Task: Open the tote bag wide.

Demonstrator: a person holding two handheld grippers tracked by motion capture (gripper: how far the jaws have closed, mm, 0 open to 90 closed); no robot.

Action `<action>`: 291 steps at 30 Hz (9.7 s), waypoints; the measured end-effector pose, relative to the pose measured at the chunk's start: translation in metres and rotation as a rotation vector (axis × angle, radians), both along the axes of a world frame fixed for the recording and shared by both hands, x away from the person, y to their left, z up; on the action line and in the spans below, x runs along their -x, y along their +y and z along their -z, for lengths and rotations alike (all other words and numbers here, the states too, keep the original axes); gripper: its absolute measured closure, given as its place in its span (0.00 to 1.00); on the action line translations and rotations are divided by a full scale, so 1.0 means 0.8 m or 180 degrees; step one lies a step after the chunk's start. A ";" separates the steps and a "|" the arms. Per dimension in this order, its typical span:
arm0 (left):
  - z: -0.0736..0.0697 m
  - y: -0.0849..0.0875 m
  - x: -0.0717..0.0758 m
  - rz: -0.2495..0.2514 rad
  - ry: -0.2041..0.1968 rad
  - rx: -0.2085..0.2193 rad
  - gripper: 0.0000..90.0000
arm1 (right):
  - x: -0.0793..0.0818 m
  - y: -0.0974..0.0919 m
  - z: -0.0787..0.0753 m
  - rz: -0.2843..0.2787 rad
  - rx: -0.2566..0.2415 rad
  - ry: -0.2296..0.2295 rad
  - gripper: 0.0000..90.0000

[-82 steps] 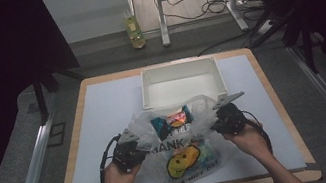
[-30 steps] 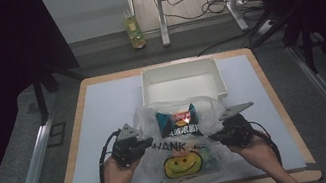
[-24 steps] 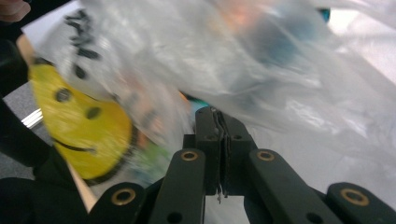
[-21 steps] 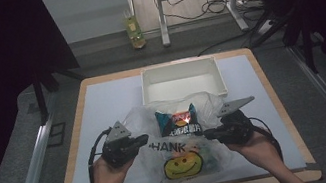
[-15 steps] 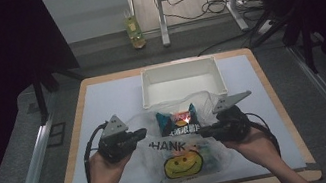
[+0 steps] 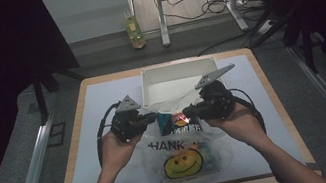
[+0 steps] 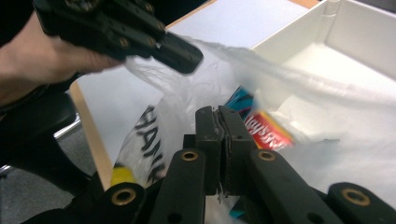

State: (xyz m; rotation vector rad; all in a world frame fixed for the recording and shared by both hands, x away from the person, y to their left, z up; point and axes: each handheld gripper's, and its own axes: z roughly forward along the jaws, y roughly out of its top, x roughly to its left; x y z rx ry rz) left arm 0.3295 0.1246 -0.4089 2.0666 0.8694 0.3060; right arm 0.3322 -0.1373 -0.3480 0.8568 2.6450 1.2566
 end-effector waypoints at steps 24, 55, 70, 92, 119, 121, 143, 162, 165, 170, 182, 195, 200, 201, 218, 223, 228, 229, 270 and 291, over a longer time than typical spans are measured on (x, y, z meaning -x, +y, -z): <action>0.067 0.000 -0.072 -0.0497 0.0127 -0.0302 0.99 | -0.115 -0.034 0.102 0.0703 0.0406 0.0150 0.97; 0.128 0.036 -0.080 -0.0867 0.0469 -0.0552 0.99 | -0.154 -0.052 0.168 0.0953 0.0405 0.0471 0.97; 0.147 0.060 -0.062 -0.0908 0.0614 -0.0732 0.99 | -0.130 -0.074 0.176 0.0898 0.0338 0.0484 0.97; 0.093 0.034 -0.020 -0.0473 0.0358 -0.0235 0.98 | -0.087 -0.075 0.160 0.0713 0.0265 0.0293 0.98; 0.093 -0.006 0.026 -0.0038 0.0422 -0.0301 0.97 | -0.003 -0.053 0.162 0.0327 0.0426 0.0128 0.98; 0.079 0.000 0.022 -0.0060 0.0367 -0.0237 0.97 | -0.009 -0.056 0.149 0.0350 0.0386 0.0100 0.99; 0.096 -0.001 -0.062 -0.0525 0.0311 -0.0604 0.99 | -0.092 -0.036 0.142 0.0618 0.0526 0.0028 0.99; 0.142 0.008 -0.061 -0.0475 0.0691 -0.0789 0.99 | -0.098 -0.047 0.195 0.0697 0.0638 0.0317 0.99; 0.143 0.014 -0.053 -0.0461 0.0705 -0.0712 0.99 | -0.091 -0.048 0.202 0.0683 0.0668 0.0360 0.99; 0.144 0.019 -0.035 -0.0396 0.0713 -0.0677 0.99 | -0.080 -0.053 0.207 0.0667 0.0615 0.0371 0.99; 0.146 0.034 0.004 -0.0330 0.0742 -0.0635 0.99 | -0.044 -0.081 0.209 0.0634 0.0539 0.0311 0.99; 0.151 0.049 0.042 -0.0287 0.0711 -0.0537 0.99 | 0.002 -0.112 0.210 0.0595 0.0539 0.0251 0.99; 0.147 0.049 0.040 -0.0284 0.0642 -0.0489 0.99 | 0.002 -0.110 0.206 0.0588 0.0586 0.0228 0.99; 0.145 0.051 0.039 -0.0289 0.0650 -0.0429 0.99 | 0.002 -0.110 0.205 0.0587 0.0571 0.0234 0.99; 0.114 0.055 0.046 -0.0247 0.0485 -0.0185 0.99 | 0.010 -0.114 0.168 0.0568 0.0286 0.0115 0.99; 0.101 0.030 0.062 0.0022 0.0460 -0.0212 0.97 | 0.022 -0.100 0.152 0.0366 0.0241 0.0102 0.99; 0.103 0.020 0.082 0.0195 0.0549 -0.0164 0.97 | 0.040 -0.091 0.153 0.0200 0.0242 0.0178 0.99; 0.103 0.020 0.086 0.0227 0.0556 -0.0160 0.97 | 0.045 -0.090 0.155 0.0166 0.0259 0.0203 0.99; 0.110 0.011 0.105 0.0473 0.0895 -0.0102 0.99 | 0.097 -0.079 0.180 -0.0036 0.0503 0.0298 0.99; 0.151 0.016 0.158 0.0467 0.0871 -0.0387 0.99 | 0.133 -0.092 0.208 0.0023 0.0684 0.0405 0.99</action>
